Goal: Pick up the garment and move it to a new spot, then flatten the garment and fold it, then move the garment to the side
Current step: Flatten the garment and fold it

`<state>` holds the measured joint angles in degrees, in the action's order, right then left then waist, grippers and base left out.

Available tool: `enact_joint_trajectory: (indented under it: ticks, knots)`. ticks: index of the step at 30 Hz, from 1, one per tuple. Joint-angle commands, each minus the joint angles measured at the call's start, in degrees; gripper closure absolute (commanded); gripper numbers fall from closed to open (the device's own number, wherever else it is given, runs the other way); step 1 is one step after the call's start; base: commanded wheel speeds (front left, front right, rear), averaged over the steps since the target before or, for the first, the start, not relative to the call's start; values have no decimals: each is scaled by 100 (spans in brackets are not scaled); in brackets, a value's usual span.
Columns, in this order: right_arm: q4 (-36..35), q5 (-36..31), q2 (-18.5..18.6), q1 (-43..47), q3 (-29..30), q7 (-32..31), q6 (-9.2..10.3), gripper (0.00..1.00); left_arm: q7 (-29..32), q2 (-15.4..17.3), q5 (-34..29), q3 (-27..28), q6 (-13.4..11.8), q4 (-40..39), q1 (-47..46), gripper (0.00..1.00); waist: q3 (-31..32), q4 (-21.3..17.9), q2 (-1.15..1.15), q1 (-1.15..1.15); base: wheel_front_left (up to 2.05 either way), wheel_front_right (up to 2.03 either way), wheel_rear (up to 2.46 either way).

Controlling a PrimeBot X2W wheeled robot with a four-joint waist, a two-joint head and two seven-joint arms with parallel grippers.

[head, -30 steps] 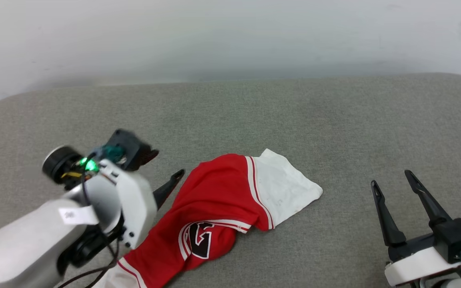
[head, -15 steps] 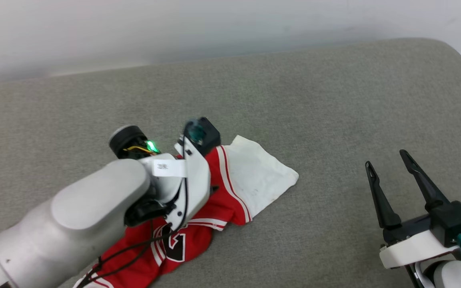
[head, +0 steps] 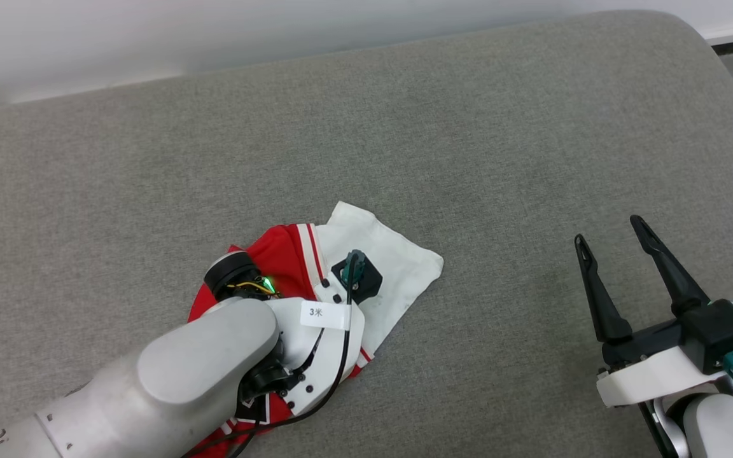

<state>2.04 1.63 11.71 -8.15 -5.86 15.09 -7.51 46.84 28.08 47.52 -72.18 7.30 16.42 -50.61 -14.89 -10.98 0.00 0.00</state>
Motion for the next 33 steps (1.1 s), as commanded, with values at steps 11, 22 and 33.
enact_joint_trajectory:
  ticks: [11, 22, 33]
  knots:
    - [11, -9, -48, -14, 82, 11, 4, 0, -843, 141, 371, -37, 3, -48, -349, 100, 97, 97, 0, 0, 0, 0, 0]
    - [-15, -22, -70, 67, 118, 11, 4, 0, -2402, -279, 757, 265, 4, 326, -1643, 100, 275, 107, 0, 0, 0, 0, 0]
    - [-70, -1, -93, 3, 120, 11, 4, 0, -2067, -1413, 477, -119, 4, 512, -559, 100, 182, -85, 0, 0, 0, 0, 0]
